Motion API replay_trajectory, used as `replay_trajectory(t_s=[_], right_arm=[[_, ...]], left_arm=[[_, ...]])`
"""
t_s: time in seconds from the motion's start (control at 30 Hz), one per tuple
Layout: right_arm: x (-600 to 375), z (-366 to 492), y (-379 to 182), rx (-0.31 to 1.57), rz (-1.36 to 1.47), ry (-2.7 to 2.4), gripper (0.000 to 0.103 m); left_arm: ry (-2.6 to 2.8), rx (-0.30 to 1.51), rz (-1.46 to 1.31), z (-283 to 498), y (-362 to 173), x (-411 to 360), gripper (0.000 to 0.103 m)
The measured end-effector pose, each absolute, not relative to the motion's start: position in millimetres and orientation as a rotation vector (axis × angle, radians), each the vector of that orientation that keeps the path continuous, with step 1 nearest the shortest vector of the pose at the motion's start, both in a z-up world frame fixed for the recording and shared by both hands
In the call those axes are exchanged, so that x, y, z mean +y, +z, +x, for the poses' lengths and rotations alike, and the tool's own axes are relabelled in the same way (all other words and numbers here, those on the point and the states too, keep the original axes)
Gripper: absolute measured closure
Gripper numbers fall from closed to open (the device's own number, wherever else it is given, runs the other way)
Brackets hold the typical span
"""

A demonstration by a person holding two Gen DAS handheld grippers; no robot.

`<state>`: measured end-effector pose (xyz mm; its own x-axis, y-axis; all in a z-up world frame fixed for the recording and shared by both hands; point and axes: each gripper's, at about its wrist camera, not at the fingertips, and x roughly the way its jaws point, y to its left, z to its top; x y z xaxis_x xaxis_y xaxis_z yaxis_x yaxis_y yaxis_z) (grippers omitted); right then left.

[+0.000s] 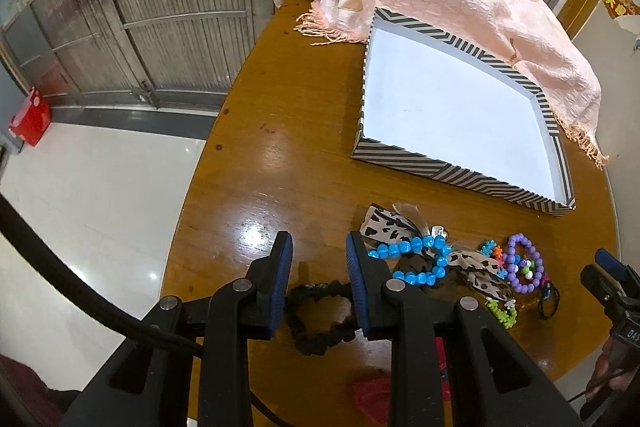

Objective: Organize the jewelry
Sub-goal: 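Move both tools over the jewelry pile beside the striped tray, then grasp the black scrunchie with the left tool while the right tool grasps the purple bead bracelet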

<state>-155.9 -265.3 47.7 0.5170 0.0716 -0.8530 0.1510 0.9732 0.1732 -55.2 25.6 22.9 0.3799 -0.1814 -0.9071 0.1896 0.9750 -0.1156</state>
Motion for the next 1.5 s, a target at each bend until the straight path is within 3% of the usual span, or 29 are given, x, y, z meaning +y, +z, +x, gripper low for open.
replay_trajectory(t_s=[0.53, 0.73, 0.83, 0.9, 1.1, 1.5], right_arm=[[-262, -153, 50, 1.047, 0.196, -0.009, 0.001], [-257, -145, 47, 1.055, 0.184, 0.024, 0.006], [-255, -141, 45, 1.059, 0.168, 0.030, 0.014], [-255, -137, 41, 1.067, 0.162, 0.038, 0.027], [-255, -125, 21, 1.102, 0.117, 0.039, 0.048], [-249, -110, -11, 1.191, -0.001, 0.032, 0.053]], left_arm=[[-0.238, 1.208, -0.054, -51, 10, 47, 0.085], [-0.252, 1.244, -0.053, -60, 2, 49, 0.085], [-0.251, 1.266, -0.048, -64, -3, 51, 0.085], [-0.249, 1.277, -0.046, -66, -6, 54, 0.083], [-0.255, 1.322, -0.027, -69, -15, 54, 0.081], [-0.276, 1.360, 0.026, -65, -25, 50, 0.077]])
